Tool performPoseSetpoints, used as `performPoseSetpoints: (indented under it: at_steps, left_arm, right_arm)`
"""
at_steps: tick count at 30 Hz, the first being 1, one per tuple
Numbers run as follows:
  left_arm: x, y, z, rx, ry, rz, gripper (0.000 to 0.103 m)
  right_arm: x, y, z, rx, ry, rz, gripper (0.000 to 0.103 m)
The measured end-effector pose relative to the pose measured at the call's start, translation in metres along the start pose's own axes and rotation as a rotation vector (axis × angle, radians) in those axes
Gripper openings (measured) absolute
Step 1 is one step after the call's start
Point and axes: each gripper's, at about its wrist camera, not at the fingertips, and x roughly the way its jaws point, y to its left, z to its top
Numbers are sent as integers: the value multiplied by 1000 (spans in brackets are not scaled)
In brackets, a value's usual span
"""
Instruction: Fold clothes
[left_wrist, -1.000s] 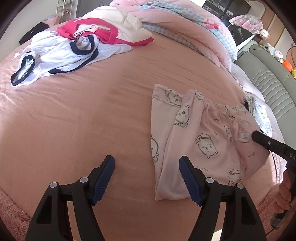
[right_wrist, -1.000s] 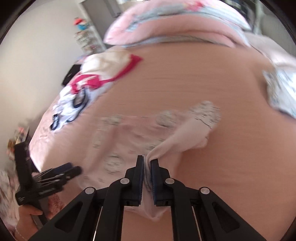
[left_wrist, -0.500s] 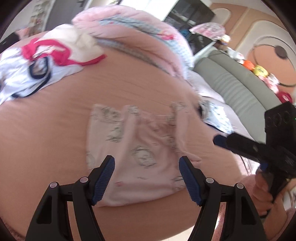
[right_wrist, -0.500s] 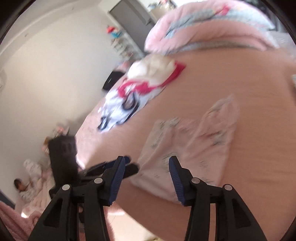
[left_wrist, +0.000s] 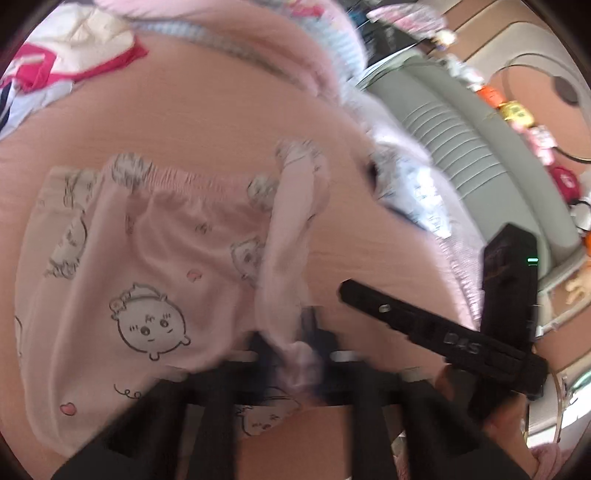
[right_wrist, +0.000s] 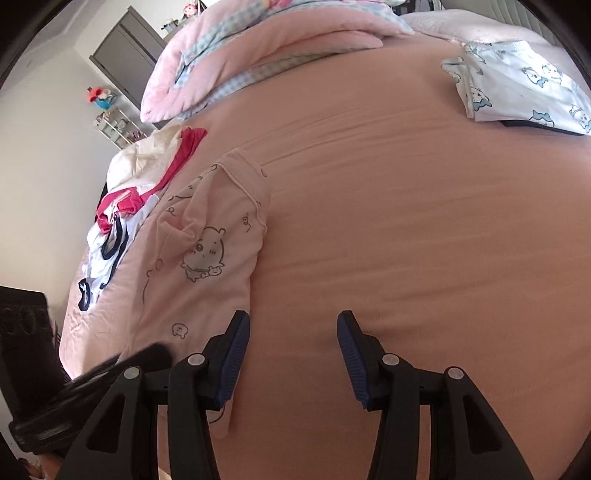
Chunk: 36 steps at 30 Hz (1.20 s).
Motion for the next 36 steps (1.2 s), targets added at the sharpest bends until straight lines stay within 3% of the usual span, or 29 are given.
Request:
performPoseSetpoints:
  at_steps: [2, 6, 10, 12, 15, 17, 20, 23, 25, 29, 31, 34, 36]
  left_arm:
    - [-3, 5, -1, -44, -13, 4, 5]
    - [-52, 21, -13, -106, -127, 23, 5]
    - [-91, 58, -28, -174, -181, 117, 5]
    - [-97, 78, -35, -218, -177, 143, 6]
    - [-70, 110, -37, -300, -15, 81, 7]
    - [-70, 116, -30, -312, 6, 66, 7]
    - [-95, 102, -13, -181, -58, 226, 10]
    - [-117, 91, 2, -44, -135, 342, 10]
    - [-118, 92, 13, 10, -153, 316, 10]
    - [-102, 89, 33, 126, -141, 149, 10]
    - [-85, 82, 42, 186, -126, 114, 10]
    - [-51, 77, 55, 250, -97, 137, 10]
    - [-40, 89, 57, 217, -86, 168, 10]
  right_arm:
    - [7, 9, -2, -12, 17, -15, 49]
    - [11, 25, -13, -80, 19, -38, 49]
    - [10, 44, -17, -119, 18, 21, 49]
    - [15, 64, -7, -149, 15, 39, 49]
    - [28, 103, 7, -235, 9, 41, 49]
    - [46, 124, 4, -331, 56, -11, 49]
    - [68, 135, -16, -464, 107, -148, 49]
    - [55, 122, -14, -396, 92, -126, 49]
    - [46, 123, -5, -368, 70, -108, 49]
    - [29, 134, 16, -404, -29, -99, 49]
    - [36, 139, 27, -390, -33, -93, 49]
    - [58, 146, 43, -377, -7, -92, 49]
    - [74, 155, 47, -393, 18, -94, 49]
